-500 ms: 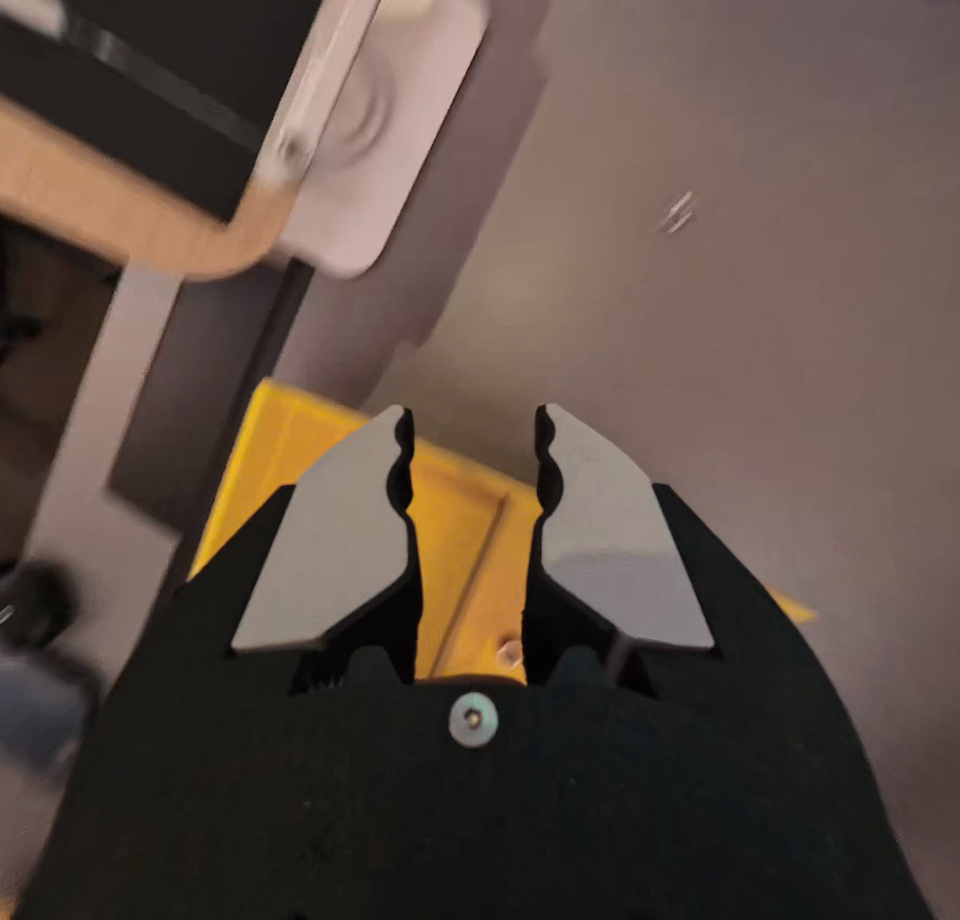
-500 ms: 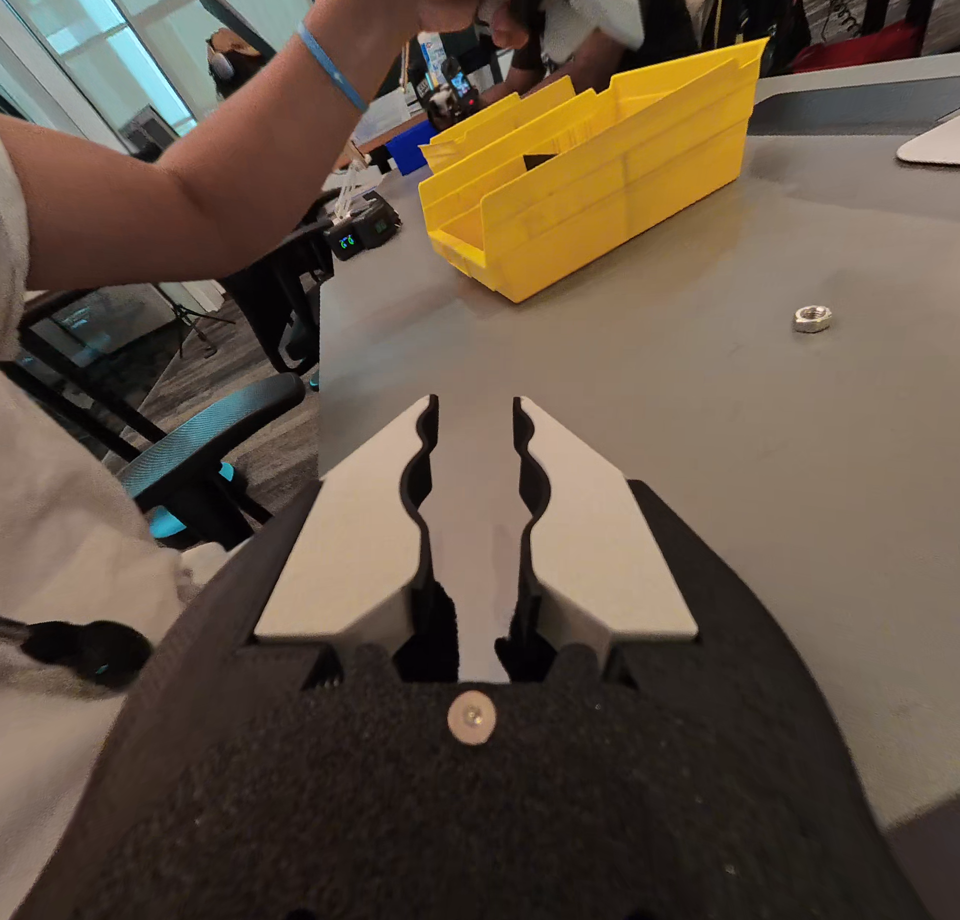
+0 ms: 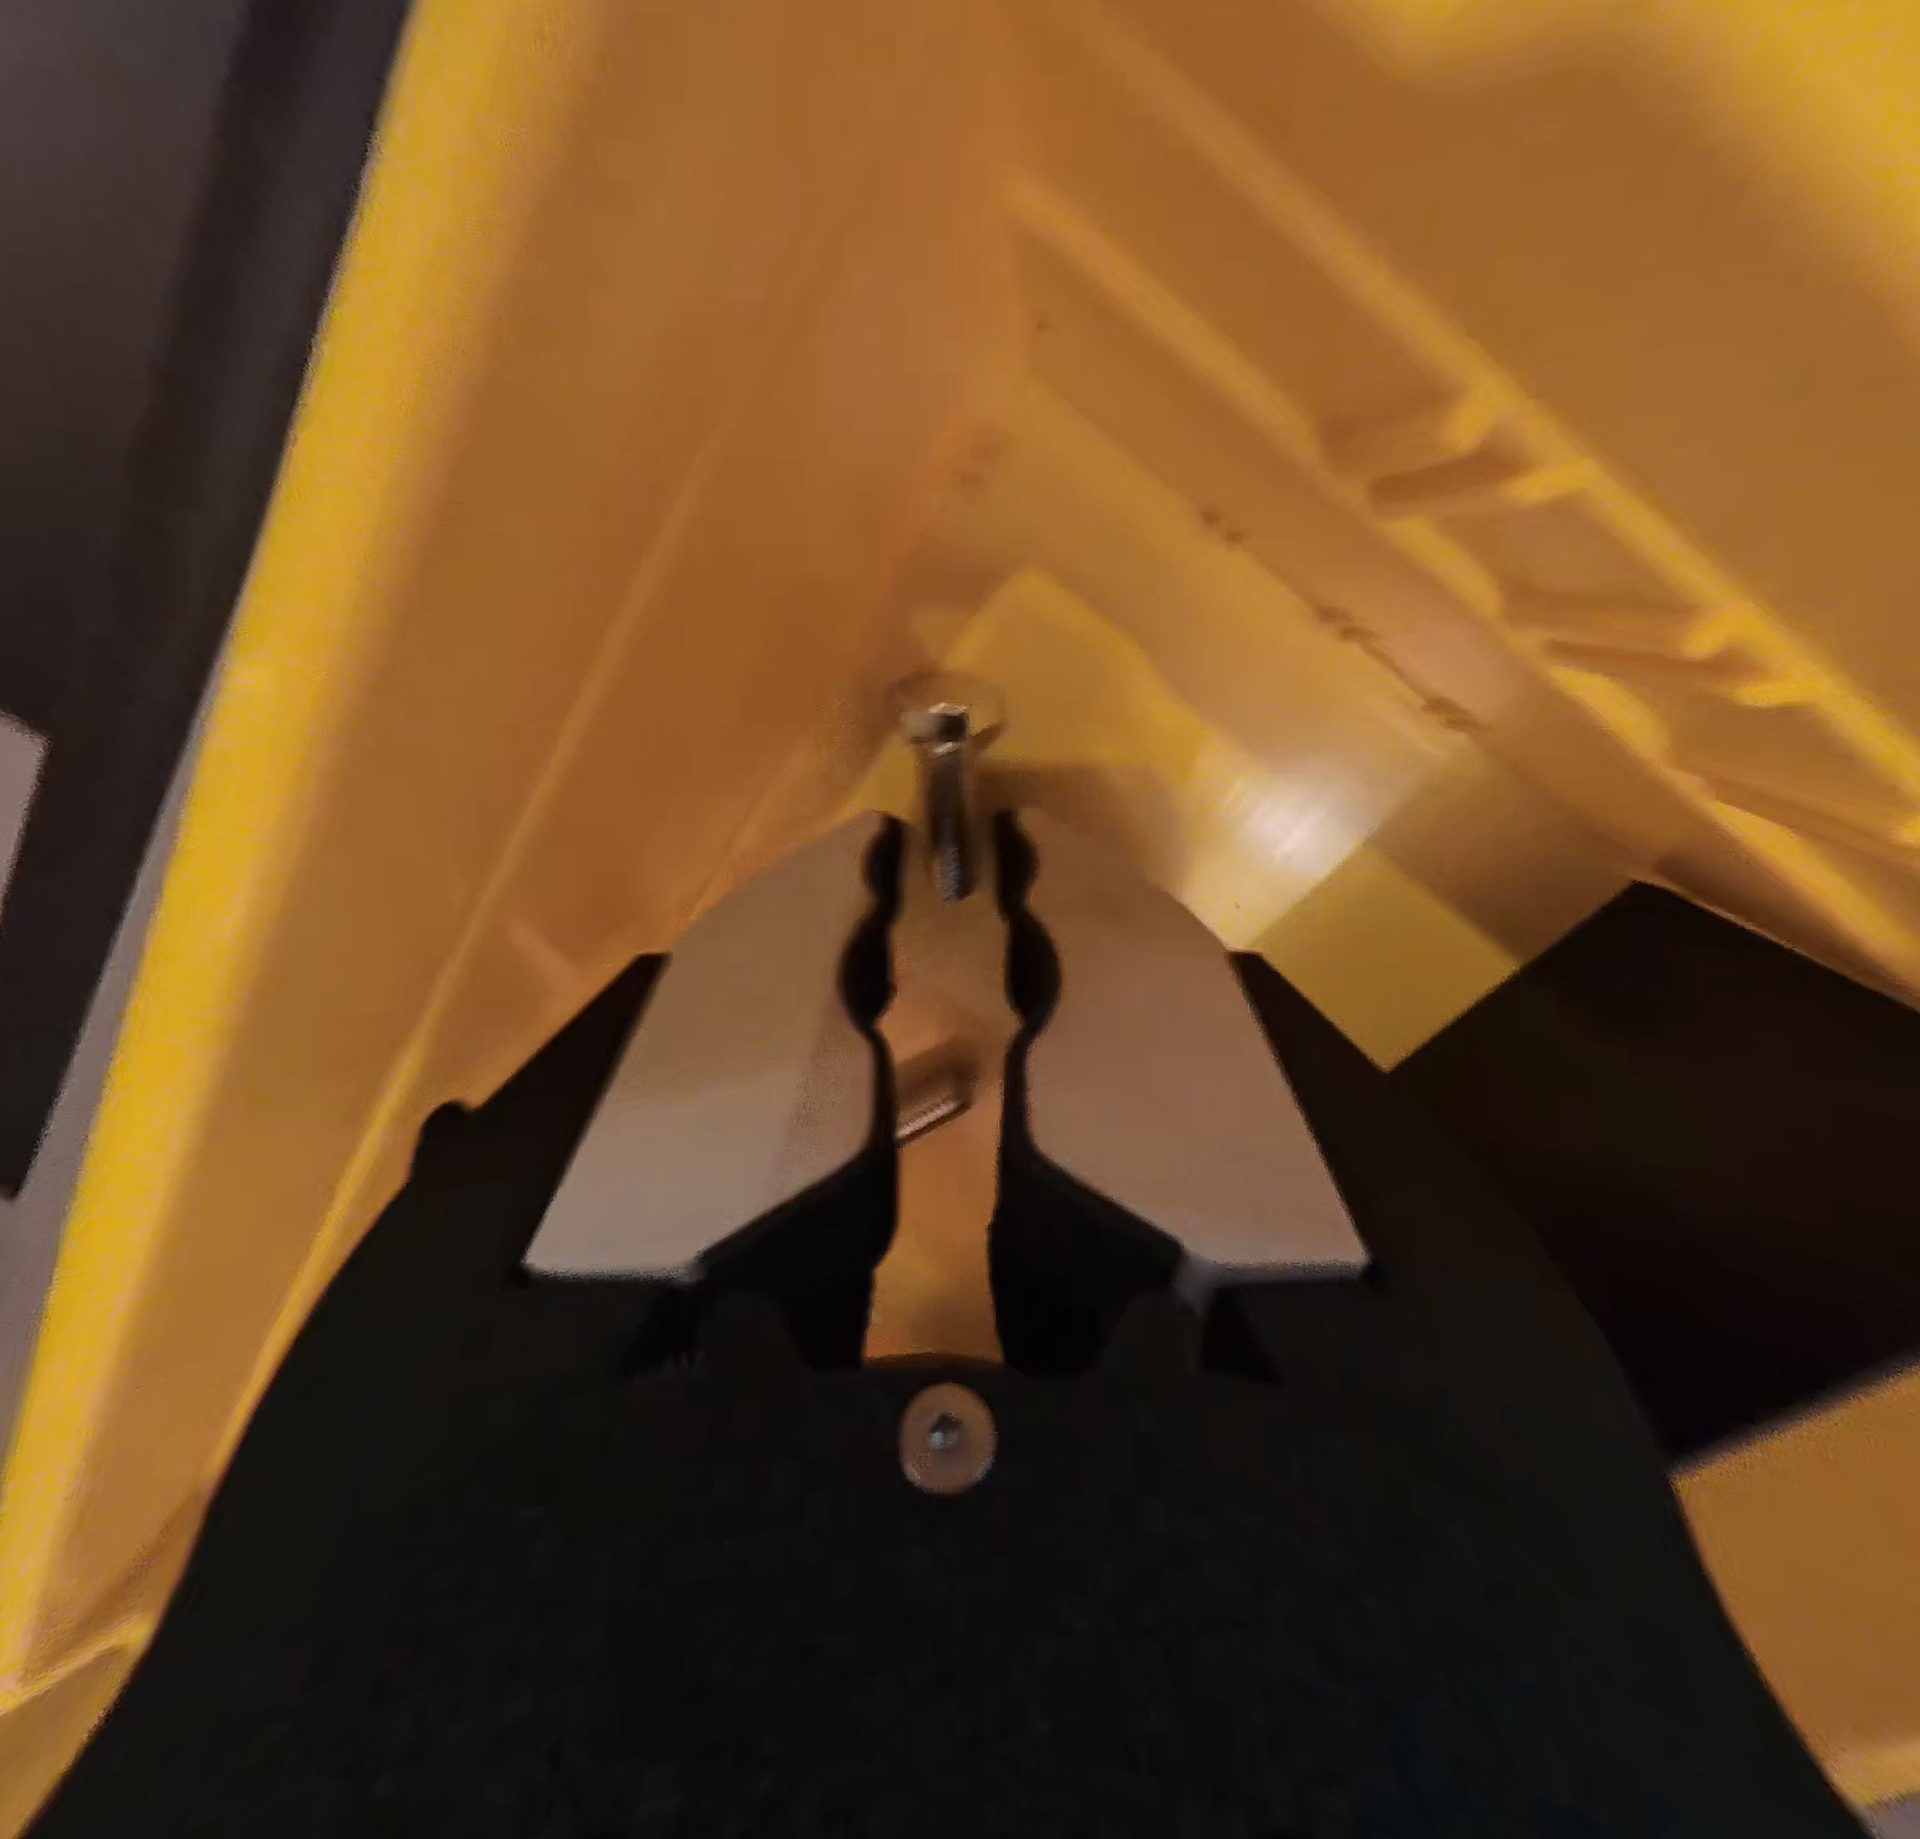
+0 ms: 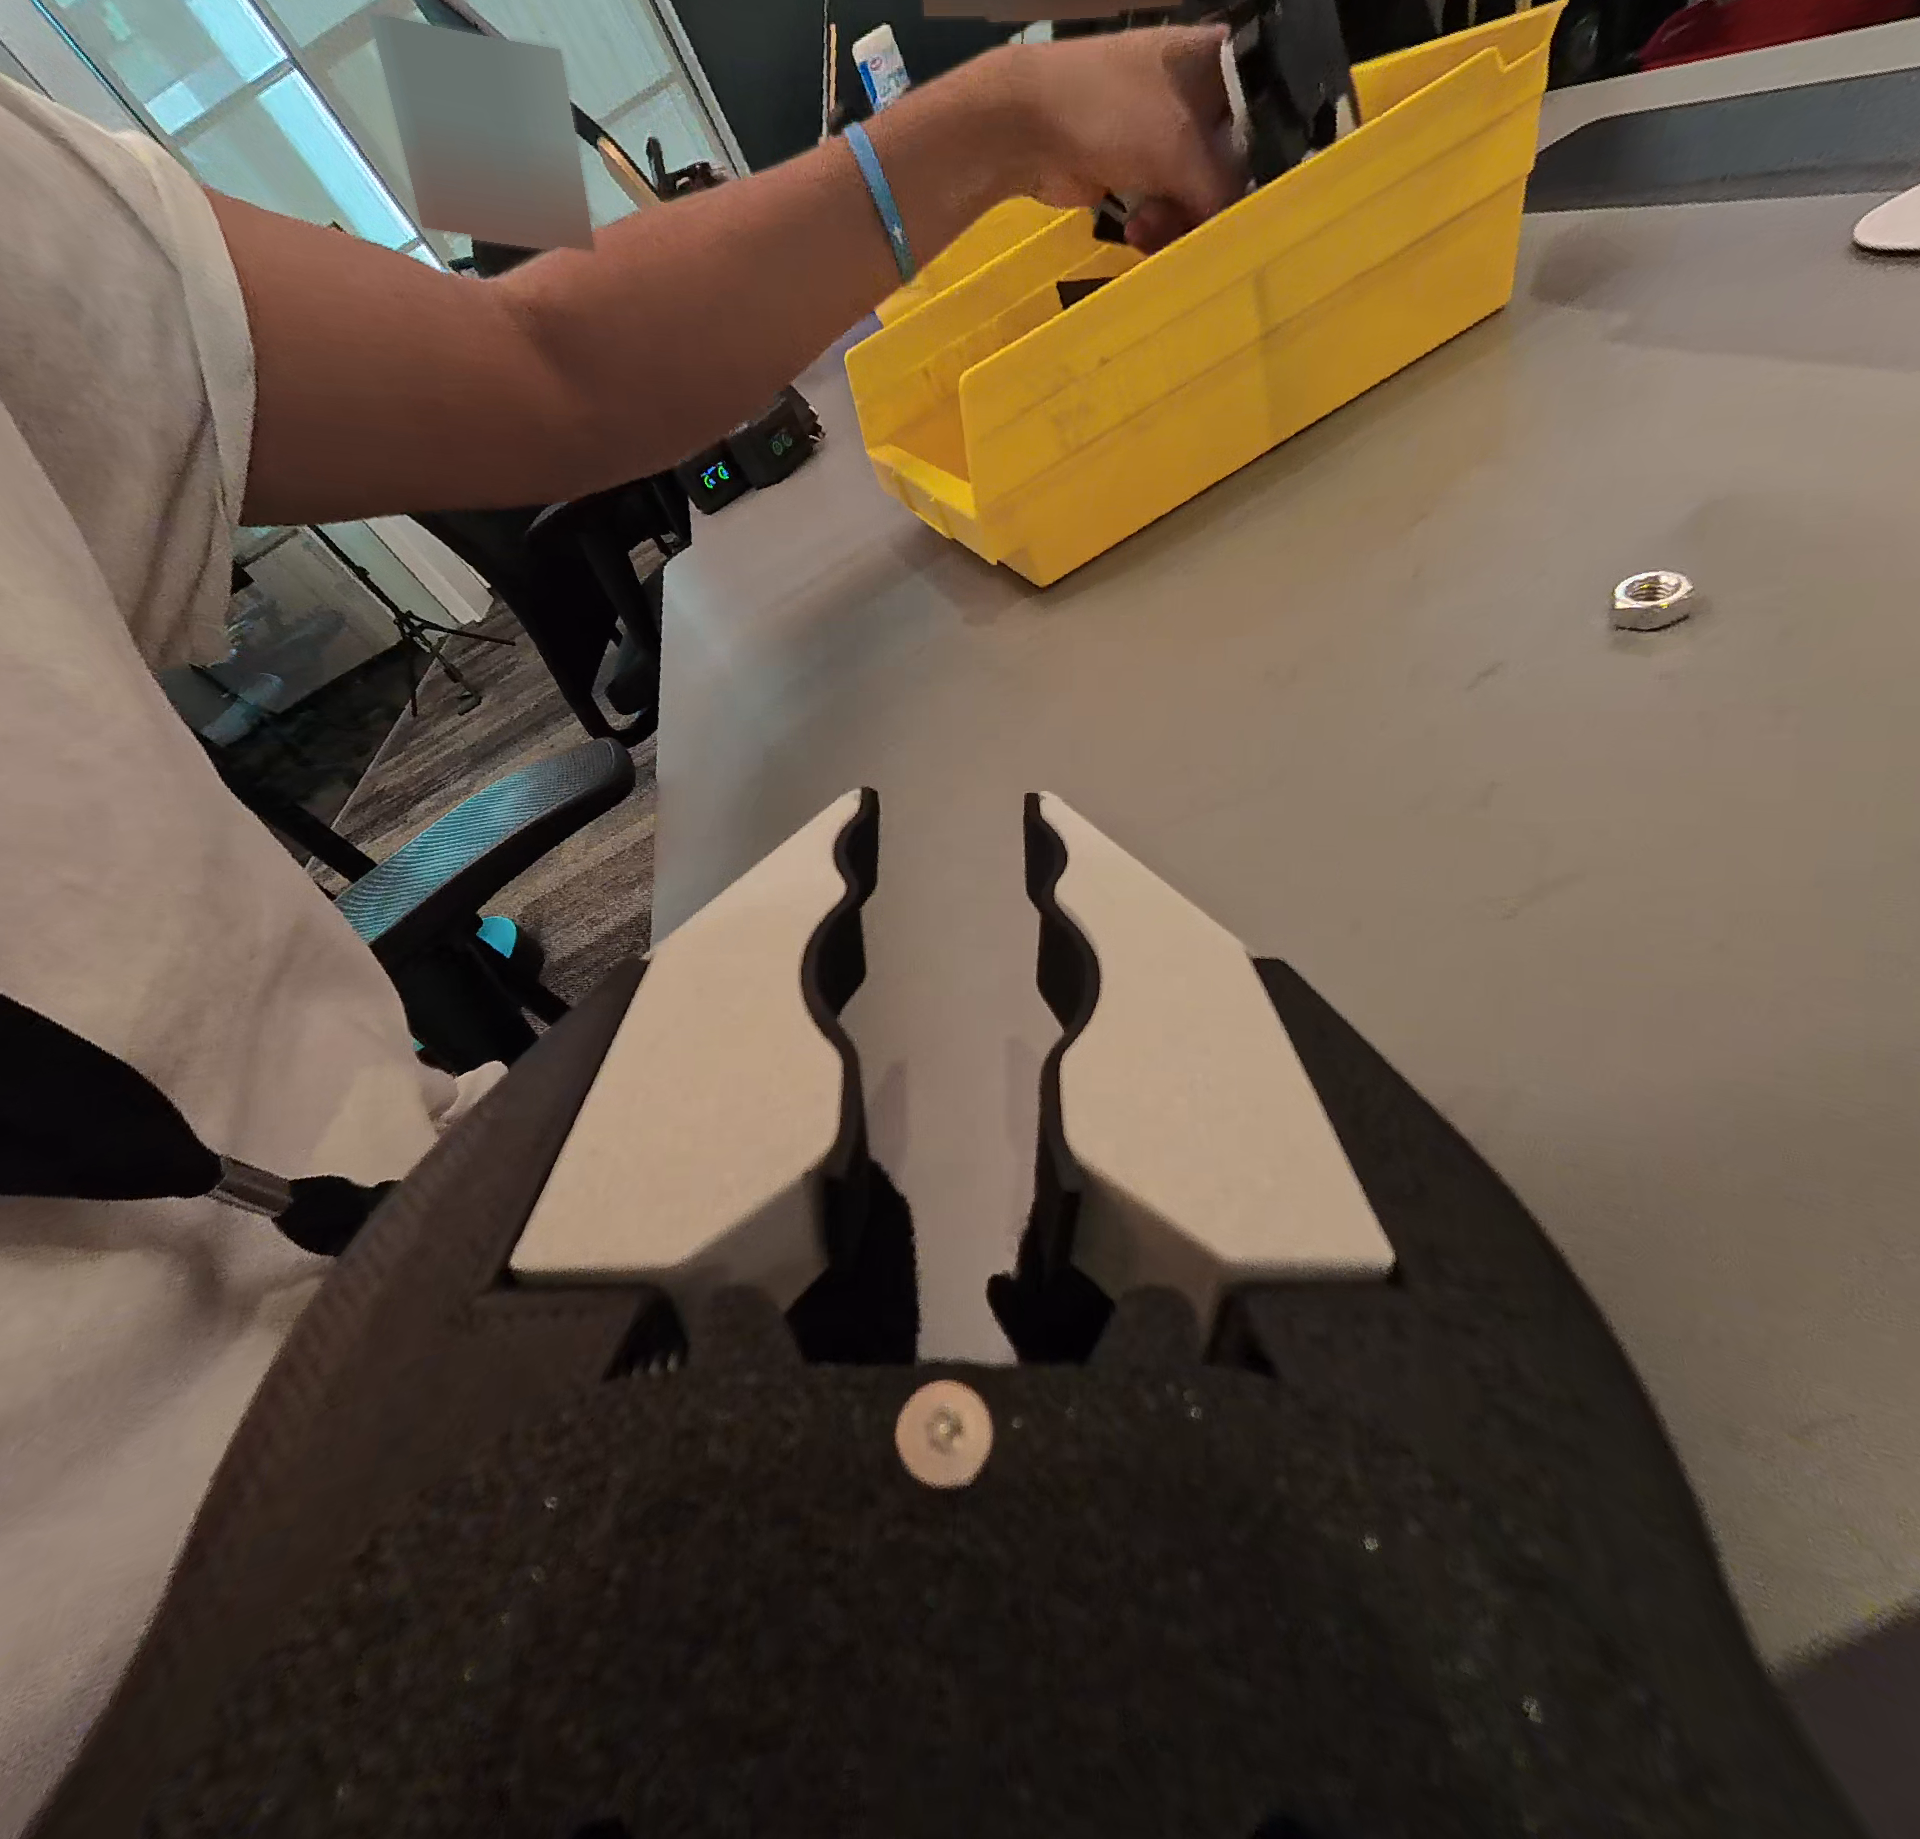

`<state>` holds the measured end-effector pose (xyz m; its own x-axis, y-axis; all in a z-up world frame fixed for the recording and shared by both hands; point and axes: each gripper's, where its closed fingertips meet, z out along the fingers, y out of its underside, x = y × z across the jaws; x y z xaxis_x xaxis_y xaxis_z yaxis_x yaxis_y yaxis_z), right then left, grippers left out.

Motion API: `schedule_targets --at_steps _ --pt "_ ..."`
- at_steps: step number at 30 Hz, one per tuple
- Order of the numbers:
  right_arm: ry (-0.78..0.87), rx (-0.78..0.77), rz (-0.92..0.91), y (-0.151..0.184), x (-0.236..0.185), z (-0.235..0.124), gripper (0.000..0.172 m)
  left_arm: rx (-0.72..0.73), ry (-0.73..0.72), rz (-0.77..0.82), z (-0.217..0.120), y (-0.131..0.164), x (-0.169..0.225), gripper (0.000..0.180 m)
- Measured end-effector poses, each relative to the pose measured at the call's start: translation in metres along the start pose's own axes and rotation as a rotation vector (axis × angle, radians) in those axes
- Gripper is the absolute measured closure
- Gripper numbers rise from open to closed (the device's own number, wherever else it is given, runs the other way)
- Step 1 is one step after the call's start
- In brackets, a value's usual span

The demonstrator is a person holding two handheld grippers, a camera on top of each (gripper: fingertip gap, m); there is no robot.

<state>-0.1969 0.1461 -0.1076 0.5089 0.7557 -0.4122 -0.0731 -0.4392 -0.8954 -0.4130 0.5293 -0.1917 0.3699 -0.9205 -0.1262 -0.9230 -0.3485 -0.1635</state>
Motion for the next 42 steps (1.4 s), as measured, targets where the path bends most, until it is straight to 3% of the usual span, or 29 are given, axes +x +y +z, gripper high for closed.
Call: schedule_targets --at_steps 3,7,14,17,21,25,29,32,35,39,42 --pt "-0.009 0.004 0.010 -0.001 -0.001 0.001 0.144 0.002 0.051 0.021 -0.002 0.000 0.013 0.171" --pt "-0.007 0.006 -0.007 0.000 -0.004 0.001 0.145 0.080 0.006 0.046 -0.026 -0.005 0.021 0.171" --pt "0.018 -0.021 -0.049 0.007 -0.006 0.004 0.144 0.278 -0.178 0.189 -0.119 -0.018 0.061 0.172" --pt "0.018 -0.019 -0.056 0.007 -0.009 0.007 0.144 0.428 -0.190 0.264 -0.161 -0.029 0.100 0.172" --pt "0.023 0.019 -0.066 -0.002 -0.008 0.011 0.144 0.760 0.007 0.259 -0.204 -0.053 0.188 0.172" --pt "-0.051 0.119 0.044 -0.033 -0.007 0.014 0.141 1.167 0.368 0.161 -0.234 -0.071 0.296 0.172" --pt "-0.133 0.205 0.106 -0.071 -0.009 0.013 0.138 1.401 0.536 -0.074 -0.237 -0.079 0.347 0.172" --pt "-0.156 0.247 0.098 -0.086 -0.014 0.016 0.139 1.445 0.637 -0.265 -0.220 -0.079 0.368 0.172" --pt "-0.190 0.329 0.152 -0.087 -0.020 0.018 0.142 1.427 0.658 -0.325 -0.201 -0.077 0.383 0.172" --pt "-0.227 0.330 0.242 -0.068 -0.022 0.021 0.147 1.437 0.656 -0.343 -0.195 -0.078 0.391 0.172" --pt "-0.240 0.363 0.275 -0.071 -0.023 0.016 0.154 1.442 0.627 -0.346 -0.189 -0.082 0.395 0.172"
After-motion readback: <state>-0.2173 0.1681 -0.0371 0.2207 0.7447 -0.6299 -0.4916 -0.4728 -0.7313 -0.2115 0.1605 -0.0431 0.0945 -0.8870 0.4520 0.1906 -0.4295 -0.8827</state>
